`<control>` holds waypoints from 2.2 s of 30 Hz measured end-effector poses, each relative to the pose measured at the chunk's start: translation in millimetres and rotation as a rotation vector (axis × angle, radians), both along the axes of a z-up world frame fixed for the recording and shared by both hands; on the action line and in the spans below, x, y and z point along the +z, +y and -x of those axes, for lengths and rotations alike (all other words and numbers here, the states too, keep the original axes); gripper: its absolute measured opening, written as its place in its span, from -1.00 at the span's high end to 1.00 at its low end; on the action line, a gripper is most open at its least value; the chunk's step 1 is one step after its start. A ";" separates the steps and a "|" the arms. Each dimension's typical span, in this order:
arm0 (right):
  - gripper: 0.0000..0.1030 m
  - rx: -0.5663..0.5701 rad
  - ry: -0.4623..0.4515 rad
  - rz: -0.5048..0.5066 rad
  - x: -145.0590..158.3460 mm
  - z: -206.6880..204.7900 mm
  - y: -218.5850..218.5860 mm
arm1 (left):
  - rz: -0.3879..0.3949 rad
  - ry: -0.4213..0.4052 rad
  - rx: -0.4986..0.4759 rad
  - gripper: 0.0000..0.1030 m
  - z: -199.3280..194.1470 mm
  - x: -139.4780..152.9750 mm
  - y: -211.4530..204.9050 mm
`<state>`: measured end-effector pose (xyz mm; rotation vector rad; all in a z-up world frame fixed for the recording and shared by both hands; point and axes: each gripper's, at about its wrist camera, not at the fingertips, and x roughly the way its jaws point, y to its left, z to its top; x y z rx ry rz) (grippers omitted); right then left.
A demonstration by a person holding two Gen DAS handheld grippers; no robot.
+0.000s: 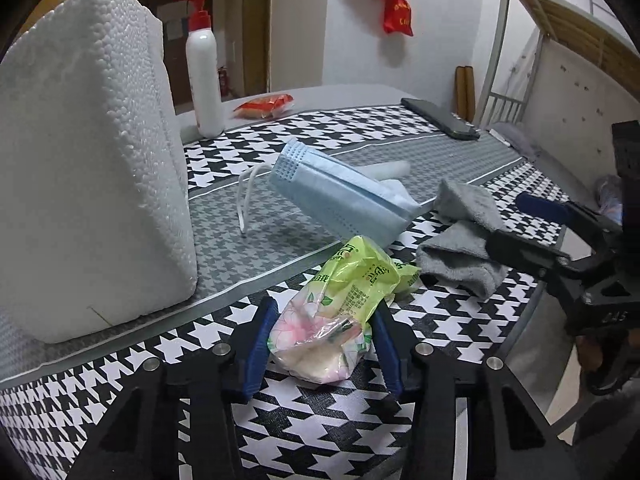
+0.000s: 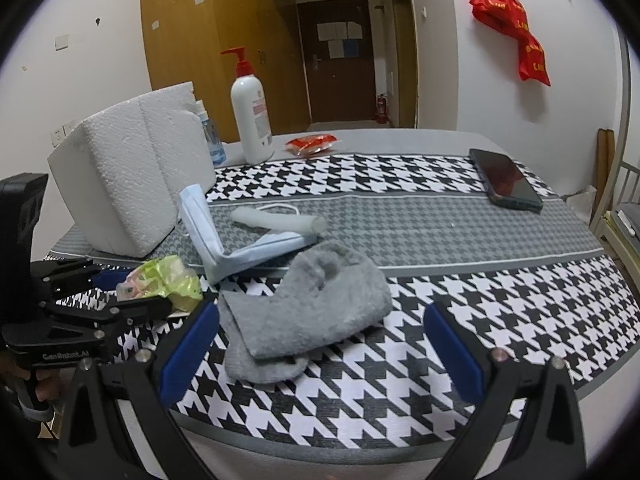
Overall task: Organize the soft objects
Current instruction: 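Grasp the snack packet with the left gripper while the right gripper grasps the grey sock, then carry the grey sock over the foam box with the right gripper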
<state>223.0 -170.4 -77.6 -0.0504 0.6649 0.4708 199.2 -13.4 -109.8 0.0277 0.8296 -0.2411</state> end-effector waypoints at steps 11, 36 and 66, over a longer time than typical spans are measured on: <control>-0.99 0.015 0.023 0.057 -1.7 -3.8 12.2 | 0.063 -0.037 -0.002 0.06 12.6 11.7 9.3; 0.49 0.042 0.088 0.143 -8.9 -3.8 28.6 | 0.116 -0.086 0.046 0.06 36.4 21.9 33.0; 0.55 0.058 -0.089 0.001 68.9 34.8 15.0 | 0.092 -0.295 0.204 0.06 99.6 78.6 65.5</control>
